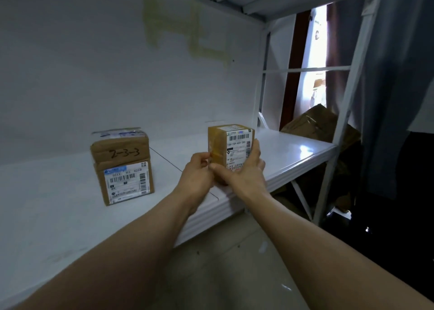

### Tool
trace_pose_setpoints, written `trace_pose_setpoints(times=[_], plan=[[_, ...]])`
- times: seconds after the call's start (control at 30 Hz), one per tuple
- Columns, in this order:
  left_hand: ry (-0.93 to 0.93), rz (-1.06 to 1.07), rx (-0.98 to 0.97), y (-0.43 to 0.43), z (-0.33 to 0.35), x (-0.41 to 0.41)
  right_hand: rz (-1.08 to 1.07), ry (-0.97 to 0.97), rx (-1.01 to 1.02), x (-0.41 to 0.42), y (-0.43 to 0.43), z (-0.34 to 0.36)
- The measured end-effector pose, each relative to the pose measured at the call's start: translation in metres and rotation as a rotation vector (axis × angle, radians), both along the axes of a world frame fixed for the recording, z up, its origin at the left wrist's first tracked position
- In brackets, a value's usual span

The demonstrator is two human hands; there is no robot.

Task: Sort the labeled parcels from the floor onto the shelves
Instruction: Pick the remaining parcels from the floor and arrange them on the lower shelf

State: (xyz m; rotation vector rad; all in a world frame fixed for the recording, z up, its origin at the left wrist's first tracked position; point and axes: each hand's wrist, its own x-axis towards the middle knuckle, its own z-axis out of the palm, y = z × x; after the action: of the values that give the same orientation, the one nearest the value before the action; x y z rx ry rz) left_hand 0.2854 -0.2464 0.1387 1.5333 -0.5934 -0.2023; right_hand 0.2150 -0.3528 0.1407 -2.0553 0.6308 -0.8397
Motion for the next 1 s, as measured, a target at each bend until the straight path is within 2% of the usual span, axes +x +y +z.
trace_pose_setpoints(times=[0.1,0.27,0.53,0.77,1.0], plan=[[-0.068,0.022,0.060,-0.002,-0.004,0.001,-0.068,0.055,-0.100,0.017,-0.004,-0.009],[-0.203,0.163,0.282,-0.027,0.000,0.003,-0.030,0.041,-0.145,0.025,-0.047,-0.015],[-0.234,-0.060,0.513,-0.159,0.013,0.003,-0.106,0.106,-0.122,0.007,-0.196,0.006],[-0.546,0.084,0.691,-0.248,0.001,0.013,-0.139,0.028,-0.037,0.032,-0.292,-0.003],[-0.522,0.088,0.733,-0.270,-0.004,0.043,-0.223,0.012,-0.062,0.067,-0.337,-0.015]])
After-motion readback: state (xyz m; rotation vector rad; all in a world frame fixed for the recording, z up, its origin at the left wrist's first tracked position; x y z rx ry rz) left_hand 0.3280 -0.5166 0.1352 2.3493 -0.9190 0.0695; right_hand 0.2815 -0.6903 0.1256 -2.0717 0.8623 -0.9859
